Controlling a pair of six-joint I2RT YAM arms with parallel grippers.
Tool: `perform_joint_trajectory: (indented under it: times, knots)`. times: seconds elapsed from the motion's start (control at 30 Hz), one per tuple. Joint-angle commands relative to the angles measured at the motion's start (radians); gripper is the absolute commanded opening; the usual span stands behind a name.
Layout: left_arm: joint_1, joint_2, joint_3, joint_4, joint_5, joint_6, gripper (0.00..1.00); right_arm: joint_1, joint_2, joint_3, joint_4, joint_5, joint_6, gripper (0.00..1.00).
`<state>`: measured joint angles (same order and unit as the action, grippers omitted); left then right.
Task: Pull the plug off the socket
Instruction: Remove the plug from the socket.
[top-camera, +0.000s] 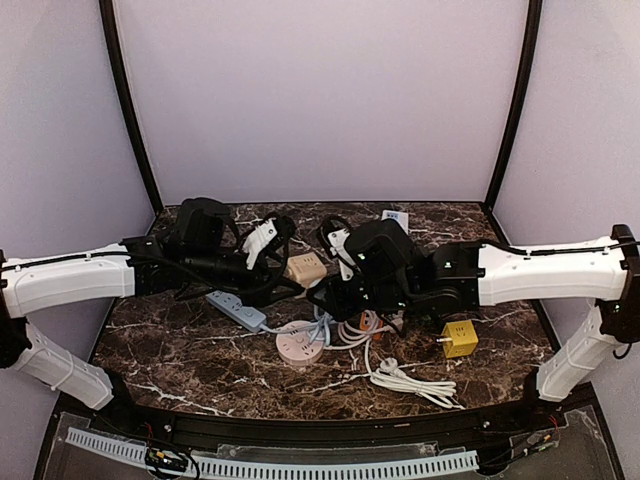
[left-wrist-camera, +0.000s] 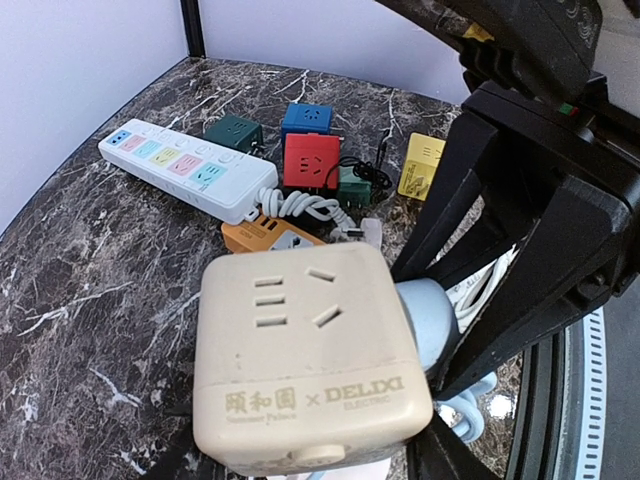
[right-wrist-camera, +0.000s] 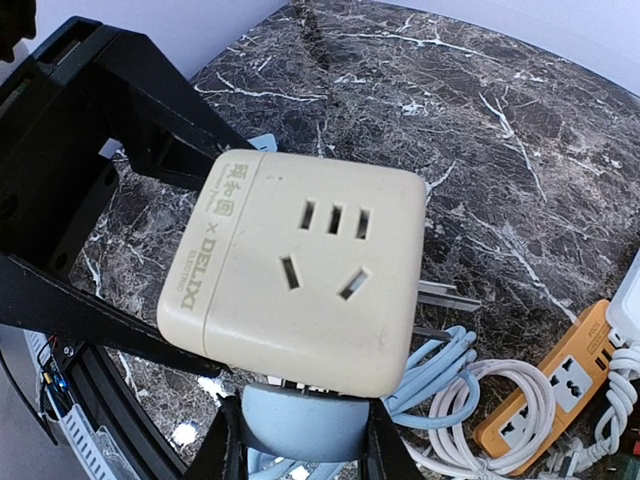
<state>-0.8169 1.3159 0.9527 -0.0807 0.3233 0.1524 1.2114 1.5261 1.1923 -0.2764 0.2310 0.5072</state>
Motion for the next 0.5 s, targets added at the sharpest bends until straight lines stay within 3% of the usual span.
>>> perform_joint_trajectory:
  times: [0.0,0.13,0.3,0.47]
  knots:
    - [0.051,-0.011,0.0,-0.003,-0.083,-0.024,0.01,0.066,-0.04,0.042,0.026,-0.025,-0.003,0.0]
    - [0.044,-0.022,-0.009,0.003,-0.096,-0.016,0.01,0.035,-0.031,0.057,-0.022,0.005,0.143,0.0]
    - [0.006,-0.05,-0.03,0.008,-0.163,0.025,0.01,-0.044,-0.04,0.018,-0.06,-0.087,0.328,0.0]
    - [-0.038,-0.062,-0.039,0.009,-0.194,0.069,0.01,-0.108,-0.037,-0.021,-0.067,-0.155,0.396,0.0]
